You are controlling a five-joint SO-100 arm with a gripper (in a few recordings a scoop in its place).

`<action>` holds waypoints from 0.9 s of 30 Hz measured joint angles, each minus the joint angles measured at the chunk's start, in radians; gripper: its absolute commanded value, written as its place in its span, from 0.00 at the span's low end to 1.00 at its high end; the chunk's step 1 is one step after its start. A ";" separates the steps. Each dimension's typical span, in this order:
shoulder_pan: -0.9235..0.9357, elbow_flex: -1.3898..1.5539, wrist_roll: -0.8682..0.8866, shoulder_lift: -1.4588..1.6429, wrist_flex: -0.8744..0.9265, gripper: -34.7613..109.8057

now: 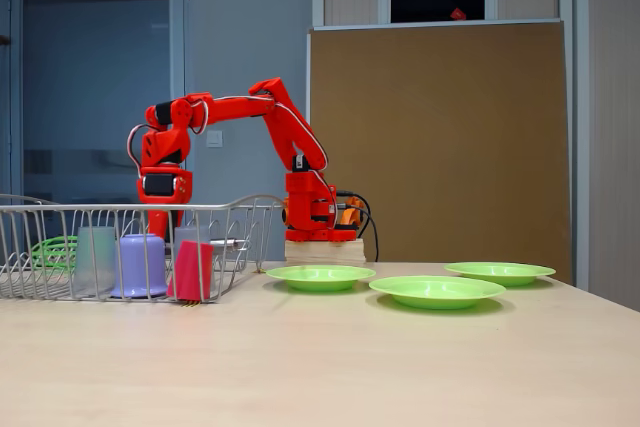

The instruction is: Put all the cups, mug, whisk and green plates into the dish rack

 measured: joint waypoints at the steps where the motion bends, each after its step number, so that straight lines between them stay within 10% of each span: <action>1: -0.002 0.000 0.000 0.000 0.000 0.35; 27: -0.072 -0.005 0.006 0.186 0.112 0.34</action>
